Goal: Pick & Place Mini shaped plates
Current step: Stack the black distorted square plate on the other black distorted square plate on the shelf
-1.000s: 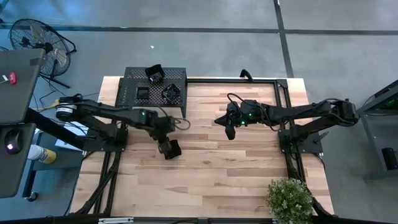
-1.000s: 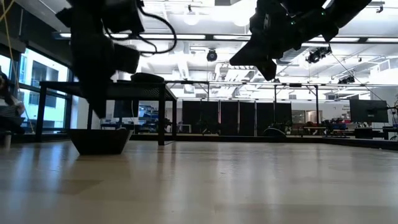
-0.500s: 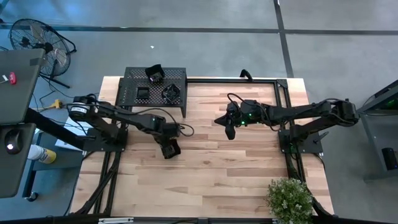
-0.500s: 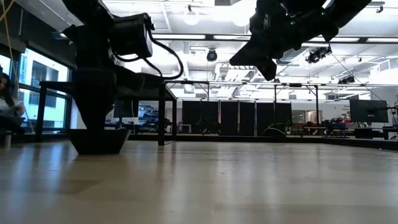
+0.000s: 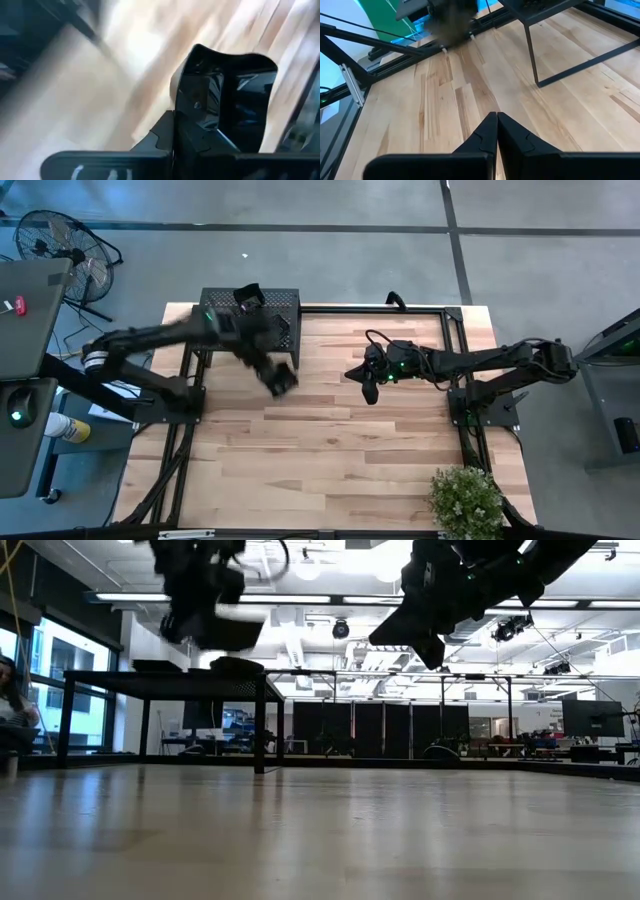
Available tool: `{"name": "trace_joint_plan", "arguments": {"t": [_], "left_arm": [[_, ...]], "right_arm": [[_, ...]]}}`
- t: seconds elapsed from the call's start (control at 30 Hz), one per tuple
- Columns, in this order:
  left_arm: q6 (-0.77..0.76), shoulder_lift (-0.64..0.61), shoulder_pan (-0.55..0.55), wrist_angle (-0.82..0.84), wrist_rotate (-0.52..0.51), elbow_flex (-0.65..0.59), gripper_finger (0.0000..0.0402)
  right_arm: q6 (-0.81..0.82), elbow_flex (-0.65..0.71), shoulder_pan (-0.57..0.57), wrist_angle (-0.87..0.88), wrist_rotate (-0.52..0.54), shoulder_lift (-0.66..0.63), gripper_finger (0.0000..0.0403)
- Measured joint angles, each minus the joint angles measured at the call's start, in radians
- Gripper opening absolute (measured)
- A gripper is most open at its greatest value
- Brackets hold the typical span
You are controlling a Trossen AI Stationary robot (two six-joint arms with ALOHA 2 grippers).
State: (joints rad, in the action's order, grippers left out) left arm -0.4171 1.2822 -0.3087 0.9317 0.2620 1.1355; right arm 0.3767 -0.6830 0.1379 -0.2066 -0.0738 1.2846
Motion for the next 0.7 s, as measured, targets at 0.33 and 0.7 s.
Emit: {"name": "trace_joint_plan", "arguments": {"t": [0.33,0.7], "left_arm": [[0.387,0.132,-0.497,0.395,-0.015,0.577,0.0001],[0.660,0.387,-0.828,0.547,0.013,0.751,0.0000]], "right_arm": [[-0.004,0.000,0.000,-0.001,-0.007,0.000,0.0004],[-0.018,0.000,0.000,-0.001,-0.009,0.000,0.0006]]}}
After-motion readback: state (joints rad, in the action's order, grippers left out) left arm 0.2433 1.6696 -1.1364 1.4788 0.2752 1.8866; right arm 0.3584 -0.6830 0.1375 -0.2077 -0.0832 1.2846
